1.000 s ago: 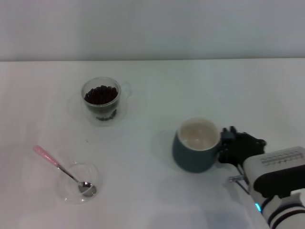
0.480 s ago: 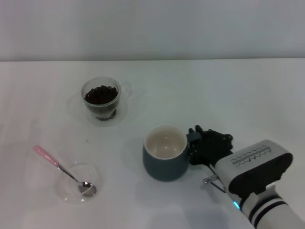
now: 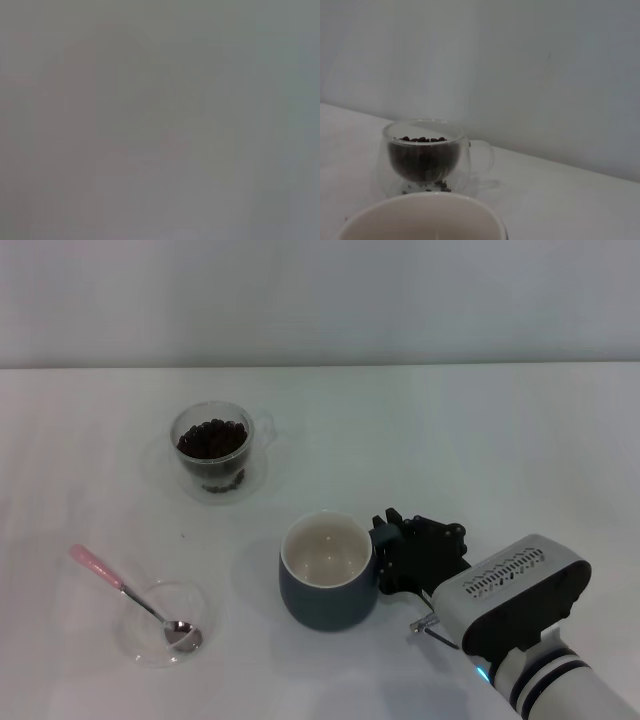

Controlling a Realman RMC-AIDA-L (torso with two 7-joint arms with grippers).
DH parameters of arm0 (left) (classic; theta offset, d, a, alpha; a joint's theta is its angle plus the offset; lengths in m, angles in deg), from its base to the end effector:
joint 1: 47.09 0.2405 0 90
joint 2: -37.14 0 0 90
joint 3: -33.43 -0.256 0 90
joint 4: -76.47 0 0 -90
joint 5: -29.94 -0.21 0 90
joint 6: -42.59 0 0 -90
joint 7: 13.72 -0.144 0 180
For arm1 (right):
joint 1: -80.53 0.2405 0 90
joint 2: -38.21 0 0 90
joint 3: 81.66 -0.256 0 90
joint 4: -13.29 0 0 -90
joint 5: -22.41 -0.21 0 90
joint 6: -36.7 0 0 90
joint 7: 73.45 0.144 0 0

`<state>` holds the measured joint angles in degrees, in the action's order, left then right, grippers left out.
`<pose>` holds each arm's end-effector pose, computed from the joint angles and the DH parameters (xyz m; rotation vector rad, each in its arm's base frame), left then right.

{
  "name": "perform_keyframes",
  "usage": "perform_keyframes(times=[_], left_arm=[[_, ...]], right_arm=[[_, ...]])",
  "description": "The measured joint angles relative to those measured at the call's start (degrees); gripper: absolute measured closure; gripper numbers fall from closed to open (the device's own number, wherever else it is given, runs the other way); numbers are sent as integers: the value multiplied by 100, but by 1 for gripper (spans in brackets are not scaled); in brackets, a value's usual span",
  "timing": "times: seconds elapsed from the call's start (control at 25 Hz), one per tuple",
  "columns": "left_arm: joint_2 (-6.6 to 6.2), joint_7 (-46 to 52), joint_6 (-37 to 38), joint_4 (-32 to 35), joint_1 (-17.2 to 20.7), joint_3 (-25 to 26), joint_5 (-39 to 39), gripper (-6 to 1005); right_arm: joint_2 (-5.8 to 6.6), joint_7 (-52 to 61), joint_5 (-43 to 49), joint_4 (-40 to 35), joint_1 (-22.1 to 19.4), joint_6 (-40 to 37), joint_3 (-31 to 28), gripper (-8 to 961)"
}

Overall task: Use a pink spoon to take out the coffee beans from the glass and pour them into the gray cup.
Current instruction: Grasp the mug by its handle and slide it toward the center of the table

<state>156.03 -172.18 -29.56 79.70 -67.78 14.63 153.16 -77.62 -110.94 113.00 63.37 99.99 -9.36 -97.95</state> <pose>-0.3870 0.2930 0.0379 -1.3721 -0.6617 -0.7025 0.2479 0.2640 -0.1371 -1.9929 0.6380 0.4298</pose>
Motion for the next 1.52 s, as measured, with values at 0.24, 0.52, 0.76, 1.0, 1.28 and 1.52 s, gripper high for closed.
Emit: perform_keyframes(times=[0.24,0.52,0.76,1.0,1.28,1.52], left_arm=[[2,0,0,9,23,0,0,126],[2,0,-10,11,69,9,0,126],[-2,0,-48,11,126,18,0,126],[-6,0,-58,19,126,18,0,126],[-7,0,-62,20,126,18,0,126],[-7,0,-62,20,114,18,0,126]], right_arm=[[8,1,3,-15,4,38,6,783],[45,10,3,-10,5,47,25,679],[85,15,42,39,-52,172,-61,521],[165,91,61,51,-65,621,-276,288],[422,1183,868,68,-29,909,-353,113],[705,2681,2107,63,-38,911,-348,120]])
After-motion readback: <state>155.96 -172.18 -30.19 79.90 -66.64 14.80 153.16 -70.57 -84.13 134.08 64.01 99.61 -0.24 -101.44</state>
